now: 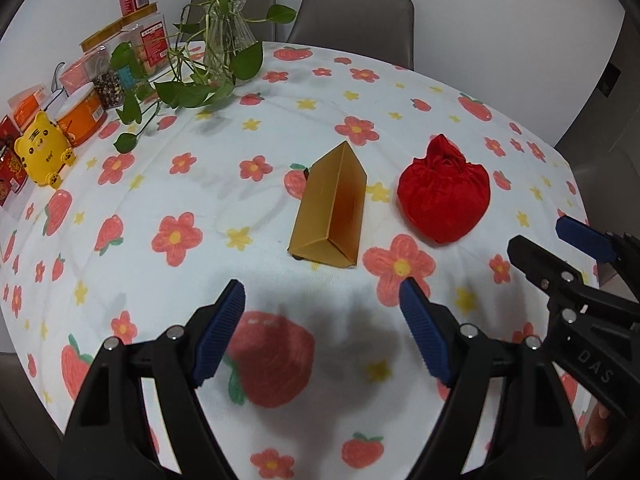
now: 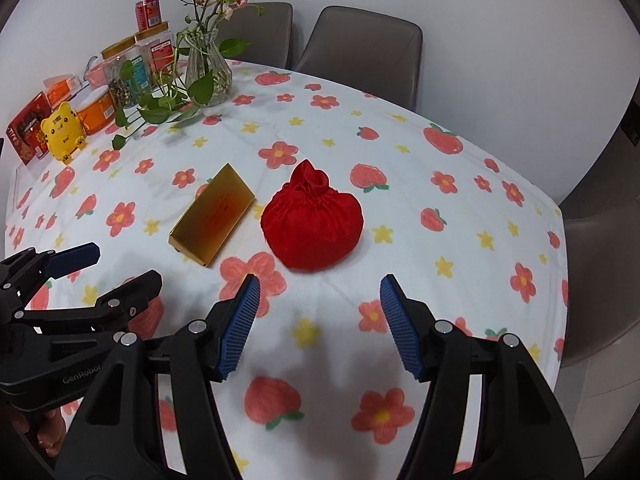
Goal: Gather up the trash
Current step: 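Move both tools back over the table toward the gold box and red bag, then grasp the gold triangular box with the left tool while the right tool grasps the red cloth bag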
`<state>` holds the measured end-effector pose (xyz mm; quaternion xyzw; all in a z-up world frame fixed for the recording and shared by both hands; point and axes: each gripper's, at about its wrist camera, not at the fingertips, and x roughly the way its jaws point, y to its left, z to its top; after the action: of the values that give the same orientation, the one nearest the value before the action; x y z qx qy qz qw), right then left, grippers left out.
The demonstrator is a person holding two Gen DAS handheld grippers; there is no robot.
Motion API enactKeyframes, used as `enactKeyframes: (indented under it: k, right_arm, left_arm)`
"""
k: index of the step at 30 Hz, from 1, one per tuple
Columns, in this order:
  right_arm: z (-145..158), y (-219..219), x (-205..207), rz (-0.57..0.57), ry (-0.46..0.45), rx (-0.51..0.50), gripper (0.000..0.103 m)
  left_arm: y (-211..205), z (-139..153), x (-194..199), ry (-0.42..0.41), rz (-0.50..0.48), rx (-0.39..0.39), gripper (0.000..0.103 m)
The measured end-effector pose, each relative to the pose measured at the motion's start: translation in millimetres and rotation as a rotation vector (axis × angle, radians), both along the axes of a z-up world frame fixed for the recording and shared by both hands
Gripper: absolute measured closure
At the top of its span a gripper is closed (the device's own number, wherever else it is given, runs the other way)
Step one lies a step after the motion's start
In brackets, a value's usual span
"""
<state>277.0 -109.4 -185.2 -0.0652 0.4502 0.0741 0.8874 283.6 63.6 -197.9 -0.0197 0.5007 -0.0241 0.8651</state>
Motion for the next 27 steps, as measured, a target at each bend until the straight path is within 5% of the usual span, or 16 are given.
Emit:
enactKeyframes:
  k: [11, 15, 22, 27]
  right_arm:
    - [-38.5, 1.3, 60.8, 0.052, 0.055, 0.012, 0.032]
    - [-47.4, 6.8, 68.6, 0.091, 0.077, 0.032, 0.033]
    - [-47.4, 14.7, 67.0, 0.132, 0.080, 0.037, 0.063]
    - [-43.4, 12.0, 60.1, 0.122, 0.083, 0.046, 0.070]
  left_arm:
    - [-2.8, -46.4, 61.7, 0.065, -0.012, 0.026, 0.024]
    - [-2.4, -59.5, 67.8, 0.093, -0.032, -0.004, 0.041]
    - [-2.2, -57.0, 69.0, 0.068, -0.037, -0.002, 0.044]
    - [-3.6, -47.8, 60.4, 0.045, -0.040, 0.015, 0.044]
